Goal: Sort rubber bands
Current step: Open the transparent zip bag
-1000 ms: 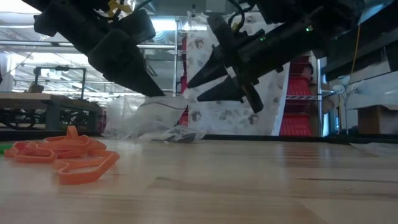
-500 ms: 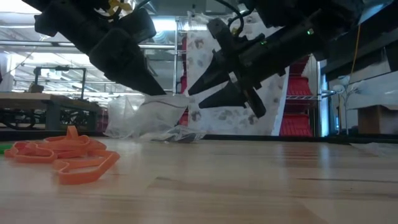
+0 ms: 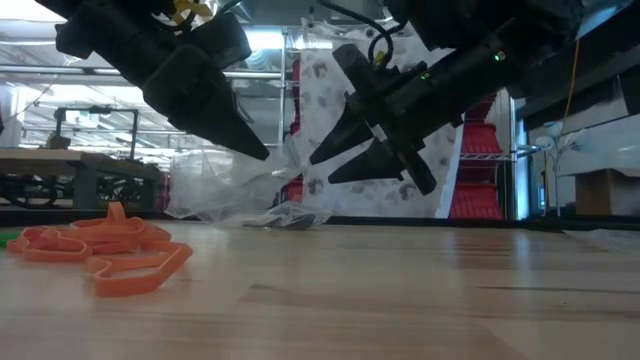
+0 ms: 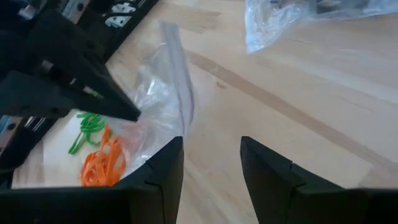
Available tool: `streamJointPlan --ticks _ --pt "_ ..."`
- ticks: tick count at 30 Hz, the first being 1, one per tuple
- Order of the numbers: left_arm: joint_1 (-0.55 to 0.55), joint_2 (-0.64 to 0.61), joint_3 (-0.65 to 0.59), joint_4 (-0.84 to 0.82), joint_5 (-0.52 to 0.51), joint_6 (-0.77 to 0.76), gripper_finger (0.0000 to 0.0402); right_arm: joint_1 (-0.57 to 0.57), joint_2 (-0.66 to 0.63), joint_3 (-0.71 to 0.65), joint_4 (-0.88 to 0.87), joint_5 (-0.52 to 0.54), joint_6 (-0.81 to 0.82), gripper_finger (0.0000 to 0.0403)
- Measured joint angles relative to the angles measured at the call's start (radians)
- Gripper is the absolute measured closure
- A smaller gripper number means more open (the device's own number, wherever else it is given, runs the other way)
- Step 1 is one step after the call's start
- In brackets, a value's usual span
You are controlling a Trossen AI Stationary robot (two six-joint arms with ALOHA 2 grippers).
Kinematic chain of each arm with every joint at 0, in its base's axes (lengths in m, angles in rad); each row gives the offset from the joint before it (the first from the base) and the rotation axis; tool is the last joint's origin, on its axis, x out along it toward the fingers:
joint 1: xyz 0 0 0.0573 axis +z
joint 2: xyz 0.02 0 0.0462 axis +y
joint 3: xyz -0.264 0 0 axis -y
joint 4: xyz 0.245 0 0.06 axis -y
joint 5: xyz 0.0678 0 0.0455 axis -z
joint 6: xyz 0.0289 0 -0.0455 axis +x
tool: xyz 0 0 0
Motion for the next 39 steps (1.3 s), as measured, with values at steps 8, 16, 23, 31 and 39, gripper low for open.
streamJointPlan --ticks 8,16,23,31,39 --pt "0.0 0.0 0.0 0.009 0.0 0.0 0.0401 -0.002 0.001 0.0 -0.022 0.003 0.026 0.0252" --pt "0.0 0.0 0.0 0.01 0.0 0.0 0.0401 0.002 0.001 0.0 0.049 0.003 -0.052 0.0252" --pt "0.0 0.0 0.0 0.007 0.0 0.0 0.0401 0.023 0.001 0.0 0.097 -0.002 -0.112 0.0252" --pt "0.0 0.0 0.0 0.006 0.0 0.003 0.0401 0.008 0.001 0.0 0.012 0.003 -0.028 0.0252" --pt "0.0 0.0 0.0 0.014 0.0 0.003 0.0401 -0.013 0.008 0.0 -0.042 -0.007 0.053 0.0252"
